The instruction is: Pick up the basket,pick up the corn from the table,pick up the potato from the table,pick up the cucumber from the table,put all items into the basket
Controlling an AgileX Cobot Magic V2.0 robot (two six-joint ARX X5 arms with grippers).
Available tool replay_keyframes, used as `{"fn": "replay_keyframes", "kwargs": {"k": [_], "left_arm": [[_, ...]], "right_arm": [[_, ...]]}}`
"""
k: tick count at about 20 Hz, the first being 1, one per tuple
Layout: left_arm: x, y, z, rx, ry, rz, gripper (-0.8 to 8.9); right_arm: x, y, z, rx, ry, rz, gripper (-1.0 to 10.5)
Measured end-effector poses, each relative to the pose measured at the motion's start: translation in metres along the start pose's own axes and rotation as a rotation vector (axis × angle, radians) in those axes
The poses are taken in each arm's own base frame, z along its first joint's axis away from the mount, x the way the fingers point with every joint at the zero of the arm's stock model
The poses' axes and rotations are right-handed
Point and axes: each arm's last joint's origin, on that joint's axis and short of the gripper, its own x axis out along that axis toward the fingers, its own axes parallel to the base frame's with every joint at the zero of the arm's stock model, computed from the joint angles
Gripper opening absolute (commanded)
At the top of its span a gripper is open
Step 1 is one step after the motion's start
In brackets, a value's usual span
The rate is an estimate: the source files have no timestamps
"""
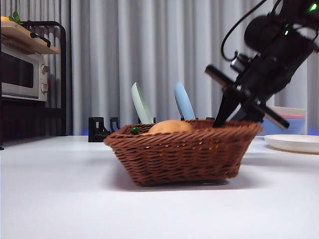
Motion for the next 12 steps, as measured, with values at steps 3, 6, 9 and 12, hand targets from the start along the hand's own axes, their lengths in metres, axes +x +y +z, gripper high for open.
{"fn": "replay_keyframes", "kwargs": {"k": [3,6,9,12], "left_arm": [[-0.012,0.000,0.000,0.016,-0.003,0.000,6.23],[-0.012,0.001,-0.006,0.042,0.057,0.038,5.82],[-0.010,0.006,-0.015,0.093,0.144,0.154,3.66],[-0.013,0.012,-0.024,0.160,0.243,0.278,-0.18]], "right_arm": [[0.003,0.002,-0.001,0.002,0.008,0.004,1.2],[-0.002,0.000,-0.003,0.023,0.027,-0.007,4.8],[-0.027,0.002,-0.001,0.018,0.002,-0.012,4.8],[-0.073,0.017,0.001,-0.069,-0.119,0.017,4.0]]}}
